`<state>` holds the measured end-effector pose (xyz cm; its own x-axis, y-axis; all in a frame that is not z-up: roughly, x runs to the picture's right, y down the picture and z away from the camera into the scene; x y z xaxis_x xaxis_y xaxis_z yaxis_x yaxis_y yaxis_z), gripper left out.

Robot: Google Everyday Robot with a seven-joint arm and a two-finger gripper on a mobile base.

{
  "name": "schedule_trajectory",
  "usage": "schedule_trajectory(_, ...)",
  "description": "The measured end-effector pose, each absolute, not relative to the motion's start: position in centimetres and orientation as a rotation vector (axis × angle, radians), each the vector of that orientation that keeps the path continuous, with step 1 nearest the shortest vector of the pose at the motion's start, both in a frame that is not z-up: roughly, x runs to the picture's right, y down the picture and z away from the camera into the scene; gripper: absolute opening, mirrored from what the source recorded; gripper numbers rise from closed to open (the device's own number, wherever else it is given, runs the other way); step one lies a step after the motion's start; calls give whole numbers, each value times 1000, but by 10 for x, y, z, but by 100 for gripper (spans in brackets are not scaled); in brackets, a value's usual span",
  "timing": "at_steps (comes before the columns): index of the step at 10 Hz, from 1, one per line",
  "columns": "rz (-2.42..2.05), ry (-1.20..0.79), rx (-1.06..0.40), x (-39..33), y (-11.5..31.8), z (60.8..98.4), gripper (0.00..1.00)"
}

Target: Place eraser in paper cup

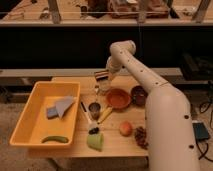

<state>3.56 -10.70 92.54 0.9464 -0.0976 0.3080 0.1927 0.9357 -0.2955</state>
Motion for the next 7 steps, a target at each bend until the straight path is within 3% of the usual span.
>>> schedule_trajectory(7, -167, -296, -368, 36, -106, 924, 80)
